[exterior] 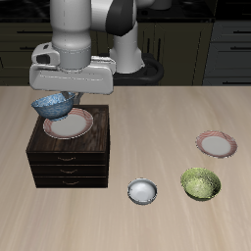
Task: Place the blue bowl onto the plate that is on top of the cabinet
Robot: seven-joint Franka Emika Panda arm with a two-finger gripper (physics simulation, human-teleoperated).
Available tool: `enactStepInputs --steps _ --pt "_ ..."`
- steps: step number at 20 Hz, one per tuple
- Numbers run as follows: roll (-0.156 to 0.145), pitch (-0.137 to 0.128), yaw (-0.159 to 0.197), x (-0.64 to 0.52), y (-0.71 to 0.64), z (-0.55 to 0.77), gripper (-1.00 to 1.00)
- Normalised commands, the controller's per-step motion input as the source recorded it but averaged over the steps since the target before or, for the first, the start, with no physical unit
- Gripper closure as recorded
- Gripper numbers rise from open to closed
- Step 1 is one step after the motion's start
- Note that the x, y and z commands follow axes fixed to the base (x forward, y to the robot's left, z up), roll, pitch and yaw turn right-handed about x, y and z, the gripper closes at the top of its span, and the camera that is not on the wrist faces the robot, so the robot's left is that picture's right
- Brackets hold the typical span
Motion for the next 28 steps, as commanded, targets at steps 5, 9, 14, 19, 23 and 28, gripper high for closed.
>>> enactStepInputs --steps 5,9,14,19,23,28 --pt "-0.012 0.044 -0.011 0.0 0.02 -0.36 1.0" --pt "0.017 0.053 -0.028 -0.19 0.11 -0.35 1.0" --pt "-0.01 0.049 0.04 -0.2 0.16 -0.25 1.0" --pt "0.022 0.027 0.003 -0.24 0.26 0.06 -1.0" --pt "0.03 -0.008 0.002 -0.14 0.17 0.16 -1.0" --pt "0.005 -0.043 0.005 -0.15 0.12 0.21 -1.0"
